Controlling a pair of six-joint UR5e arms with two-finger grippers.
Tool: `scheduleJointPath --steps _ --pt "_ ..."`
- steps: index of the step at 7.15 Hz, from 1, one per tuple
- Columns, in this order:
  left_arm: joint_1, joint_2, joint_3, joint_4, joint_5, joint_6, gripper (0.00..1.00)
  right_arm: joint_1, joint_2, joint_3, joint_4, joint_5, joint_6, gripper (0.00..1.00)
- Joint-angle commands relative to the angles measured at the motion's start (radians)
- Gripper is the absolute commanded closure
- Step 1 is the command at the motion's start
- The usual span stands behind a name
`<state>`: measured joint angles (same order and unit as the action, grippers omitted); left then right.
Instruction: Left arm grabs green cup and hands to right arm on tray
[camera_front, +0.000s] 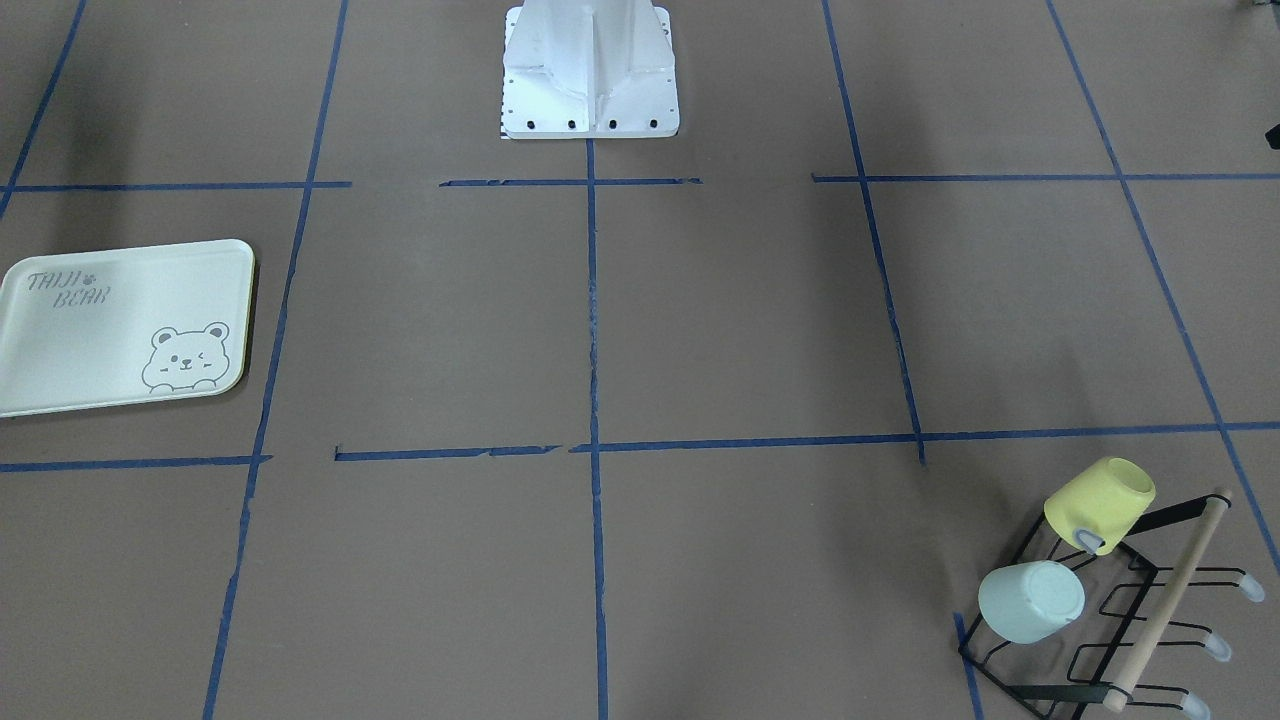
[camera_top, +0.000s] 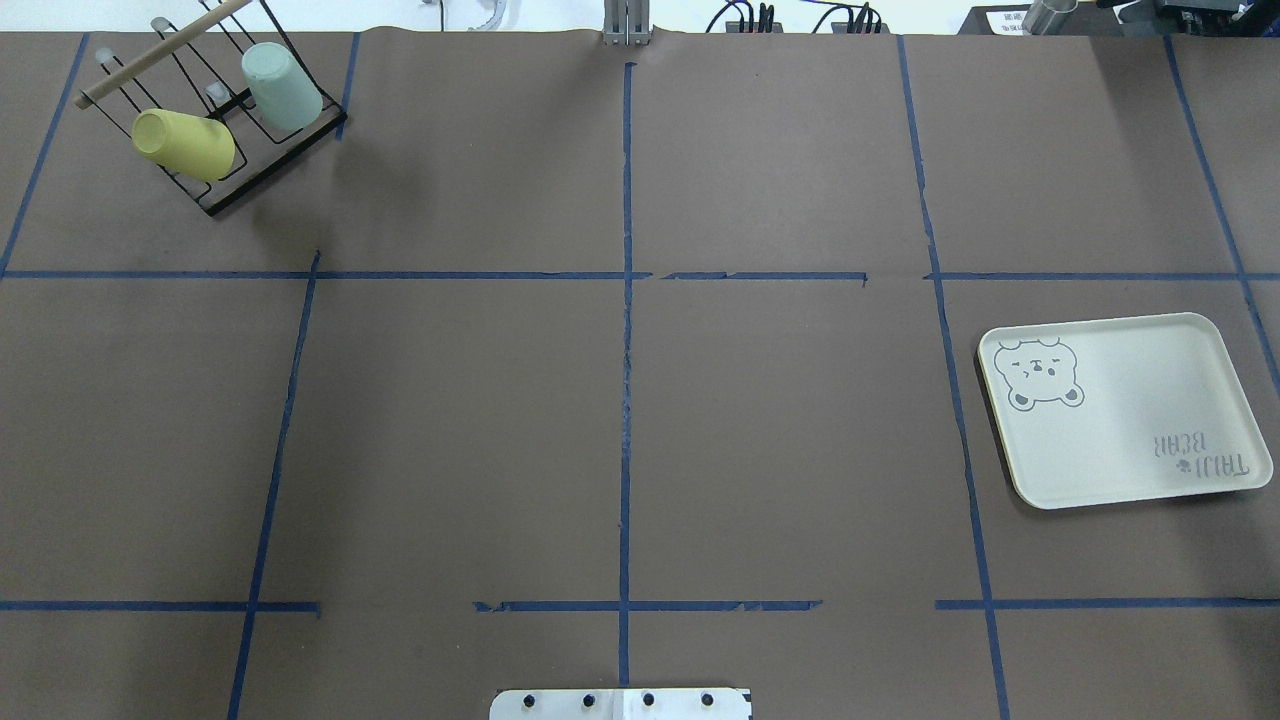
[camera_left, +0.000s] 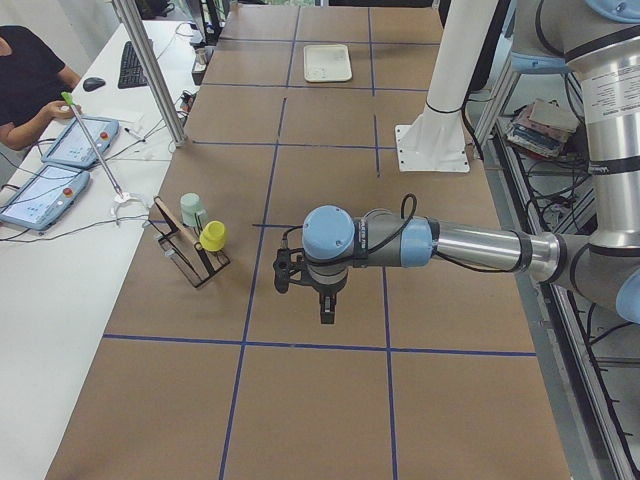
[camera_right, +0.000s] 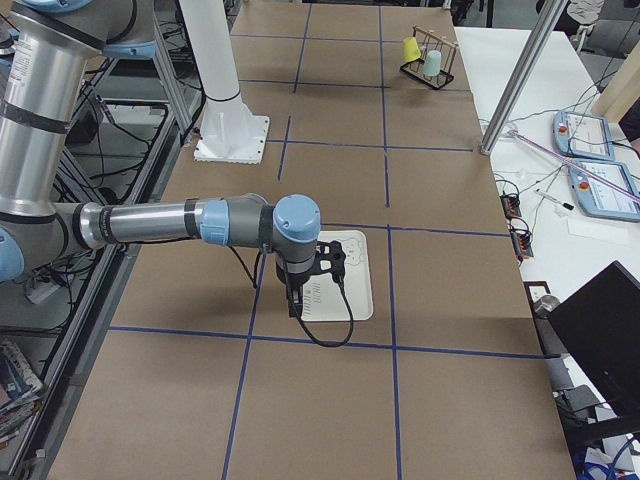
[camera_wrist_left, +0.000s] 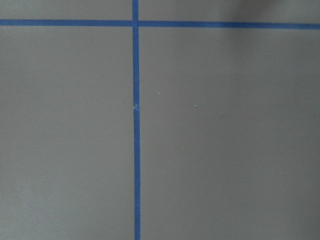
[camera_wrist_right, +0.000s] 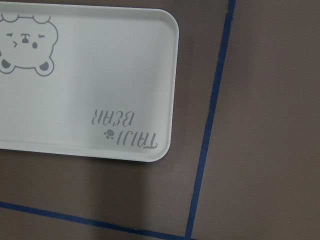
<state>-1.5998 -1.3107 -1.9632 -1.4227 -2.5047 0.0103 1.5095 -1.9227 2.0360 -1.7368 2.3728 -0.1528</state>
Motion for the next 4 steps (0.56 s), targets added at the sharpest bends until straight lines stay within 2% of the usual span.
scheduleJointPath --steps 1,4 --pt "-0.002 0.011 -0.008 -0.007 0.036 -0.003 0.0 0.001 0.001 0.001 0.002 -0.001 -0.001 0.0" --pt "0.0 0.004 0.01 -0.007 0.038 -0.012 0.0 0.0 0.007 0.001 0.008 -0.003 0.008 0.0"
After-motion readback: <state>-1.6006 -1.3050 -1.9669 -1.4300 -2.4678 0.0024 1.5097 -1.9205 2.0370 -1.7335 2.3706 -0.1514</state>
